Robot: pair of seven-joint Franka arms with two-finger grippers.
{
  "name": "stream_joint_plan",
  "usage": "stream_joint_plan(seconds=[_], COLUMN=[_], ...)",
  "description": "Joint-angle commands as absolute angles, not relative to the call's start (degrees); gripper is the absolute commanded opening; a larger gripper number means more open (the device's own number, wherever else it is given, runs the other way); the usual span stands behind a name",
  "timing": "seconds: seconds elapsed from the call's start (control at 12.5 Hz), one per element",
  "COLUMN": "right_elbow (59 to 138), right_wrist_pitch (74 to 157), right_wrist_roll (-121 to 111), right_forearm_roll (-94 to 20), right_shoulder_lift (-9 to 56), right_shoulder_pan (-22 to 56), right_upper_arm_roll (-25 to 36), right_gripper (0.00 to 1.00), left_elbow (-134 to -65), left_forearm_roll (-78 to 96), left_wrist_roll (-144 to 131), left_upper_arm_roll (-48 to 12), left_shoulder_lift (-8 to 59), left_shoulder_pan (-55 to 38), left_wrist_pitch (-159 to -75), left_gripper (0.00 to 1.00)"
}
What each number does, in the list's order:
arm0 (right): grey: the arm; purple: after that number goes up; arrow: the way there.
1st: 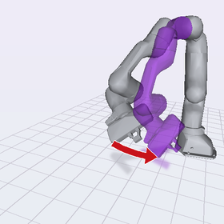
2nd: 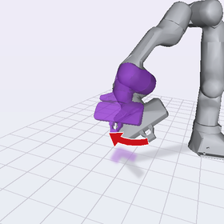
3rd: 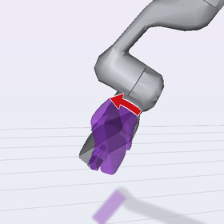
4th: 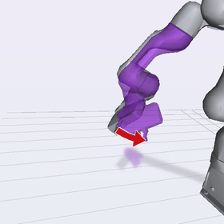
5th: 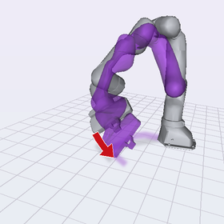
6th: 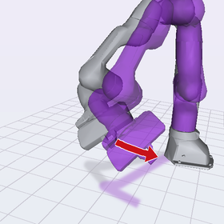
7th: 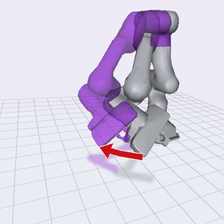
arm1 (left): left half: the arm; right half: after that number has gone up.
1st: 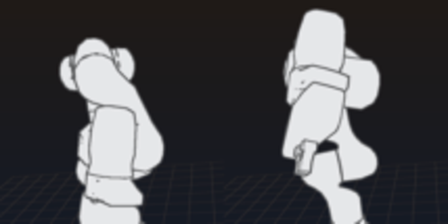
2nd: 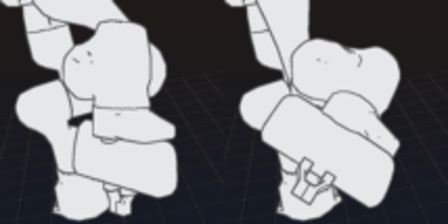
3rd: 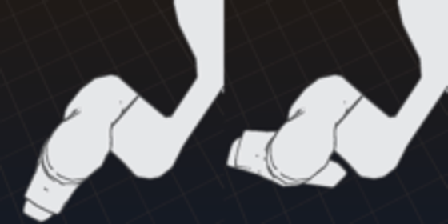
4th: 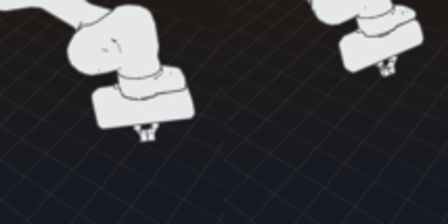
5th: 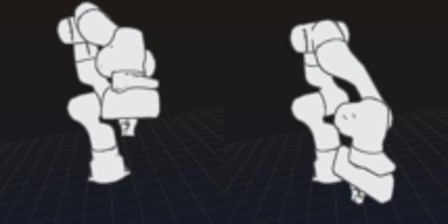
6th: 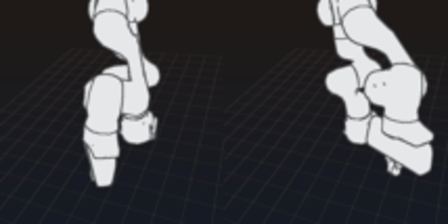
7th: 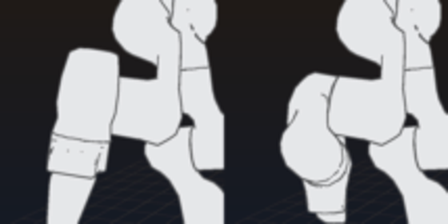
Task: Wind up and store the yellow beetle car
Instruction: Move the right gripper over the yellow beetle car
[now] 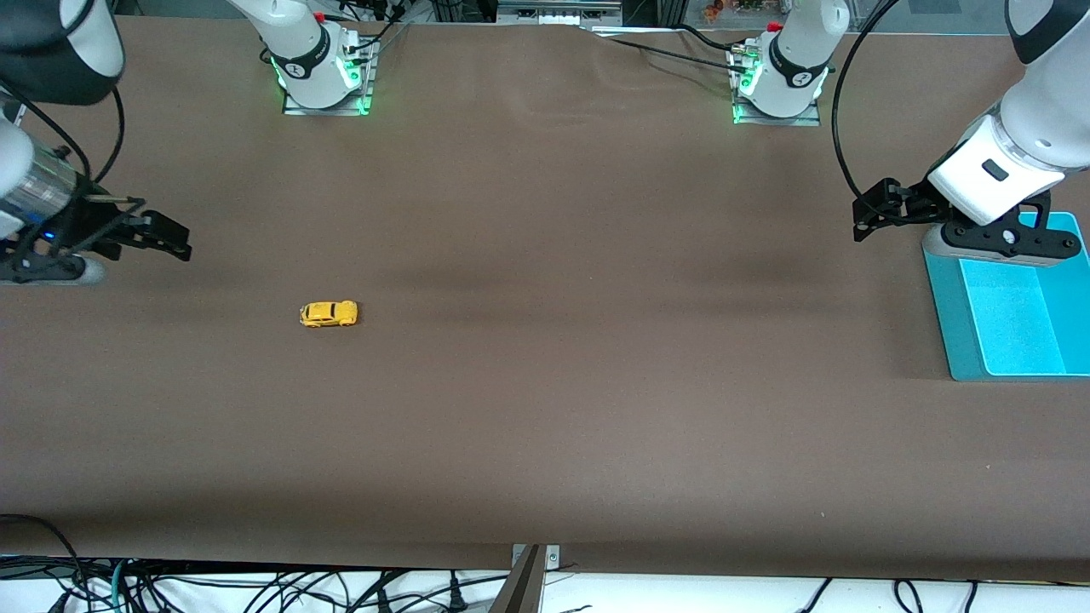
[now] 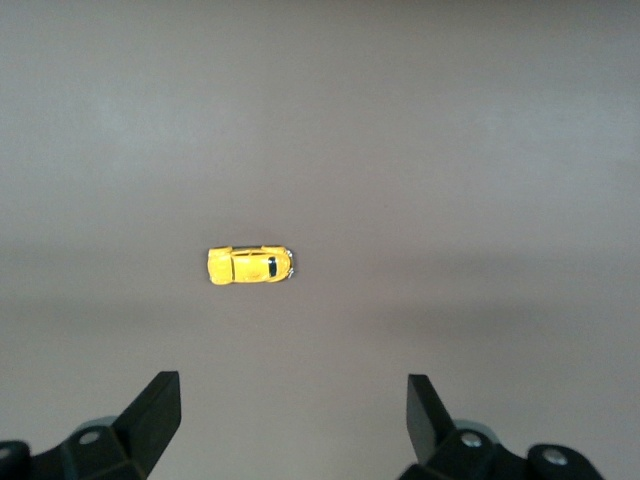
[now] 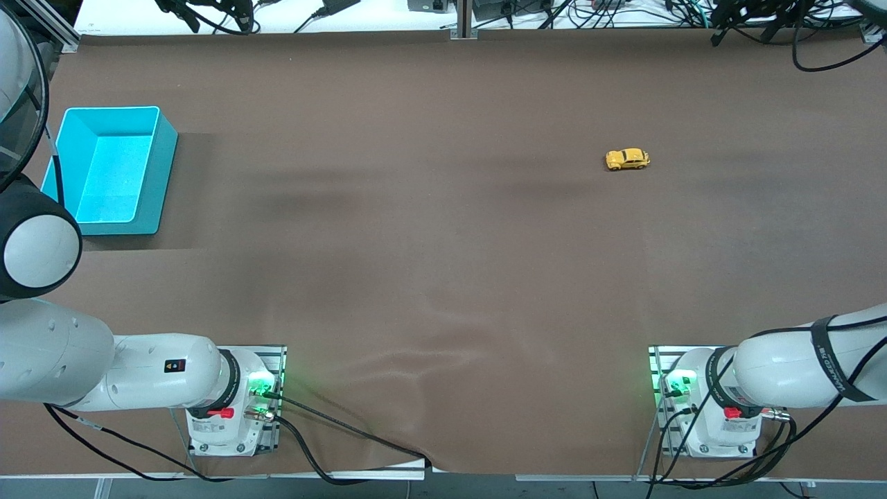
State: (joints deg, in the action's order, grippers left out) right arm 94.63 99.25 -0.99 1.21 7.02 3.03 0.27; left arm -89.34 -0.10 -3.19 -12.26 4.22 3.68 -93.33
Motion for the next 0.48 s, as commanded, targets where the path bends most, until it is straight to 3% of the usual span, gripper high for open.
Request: stream_joint_plan(seconds=[0.0,0.4], right_elbow=[94.3,99.4], right_wrist_pitch=[99.2,107.8], right_wrist_roll=[-12.1,-35.3], right_forearm_roll=[1.2,3.1], right_shoulder_lift=[9.0,11.3], right_shoulder_pan=[4.0,6.9], right_upper_arm_roll=[-0.1,-0.1], right_gripper=[1.0,1.0], left_elbow=[-87.8,-87.3], left_forearm_roll=[-0.9,-1.1], left_wrist_roll=[-3.2,-3.1], left_upper_arm_roll=[-12.3,-12.7], left_shoulder_lift=[4.7,4.7], left_shoulder_pan=[3.5,3.4], left_wrist_pitch=[-92.4,-92.4], left_gripper=[1.0,1.0])
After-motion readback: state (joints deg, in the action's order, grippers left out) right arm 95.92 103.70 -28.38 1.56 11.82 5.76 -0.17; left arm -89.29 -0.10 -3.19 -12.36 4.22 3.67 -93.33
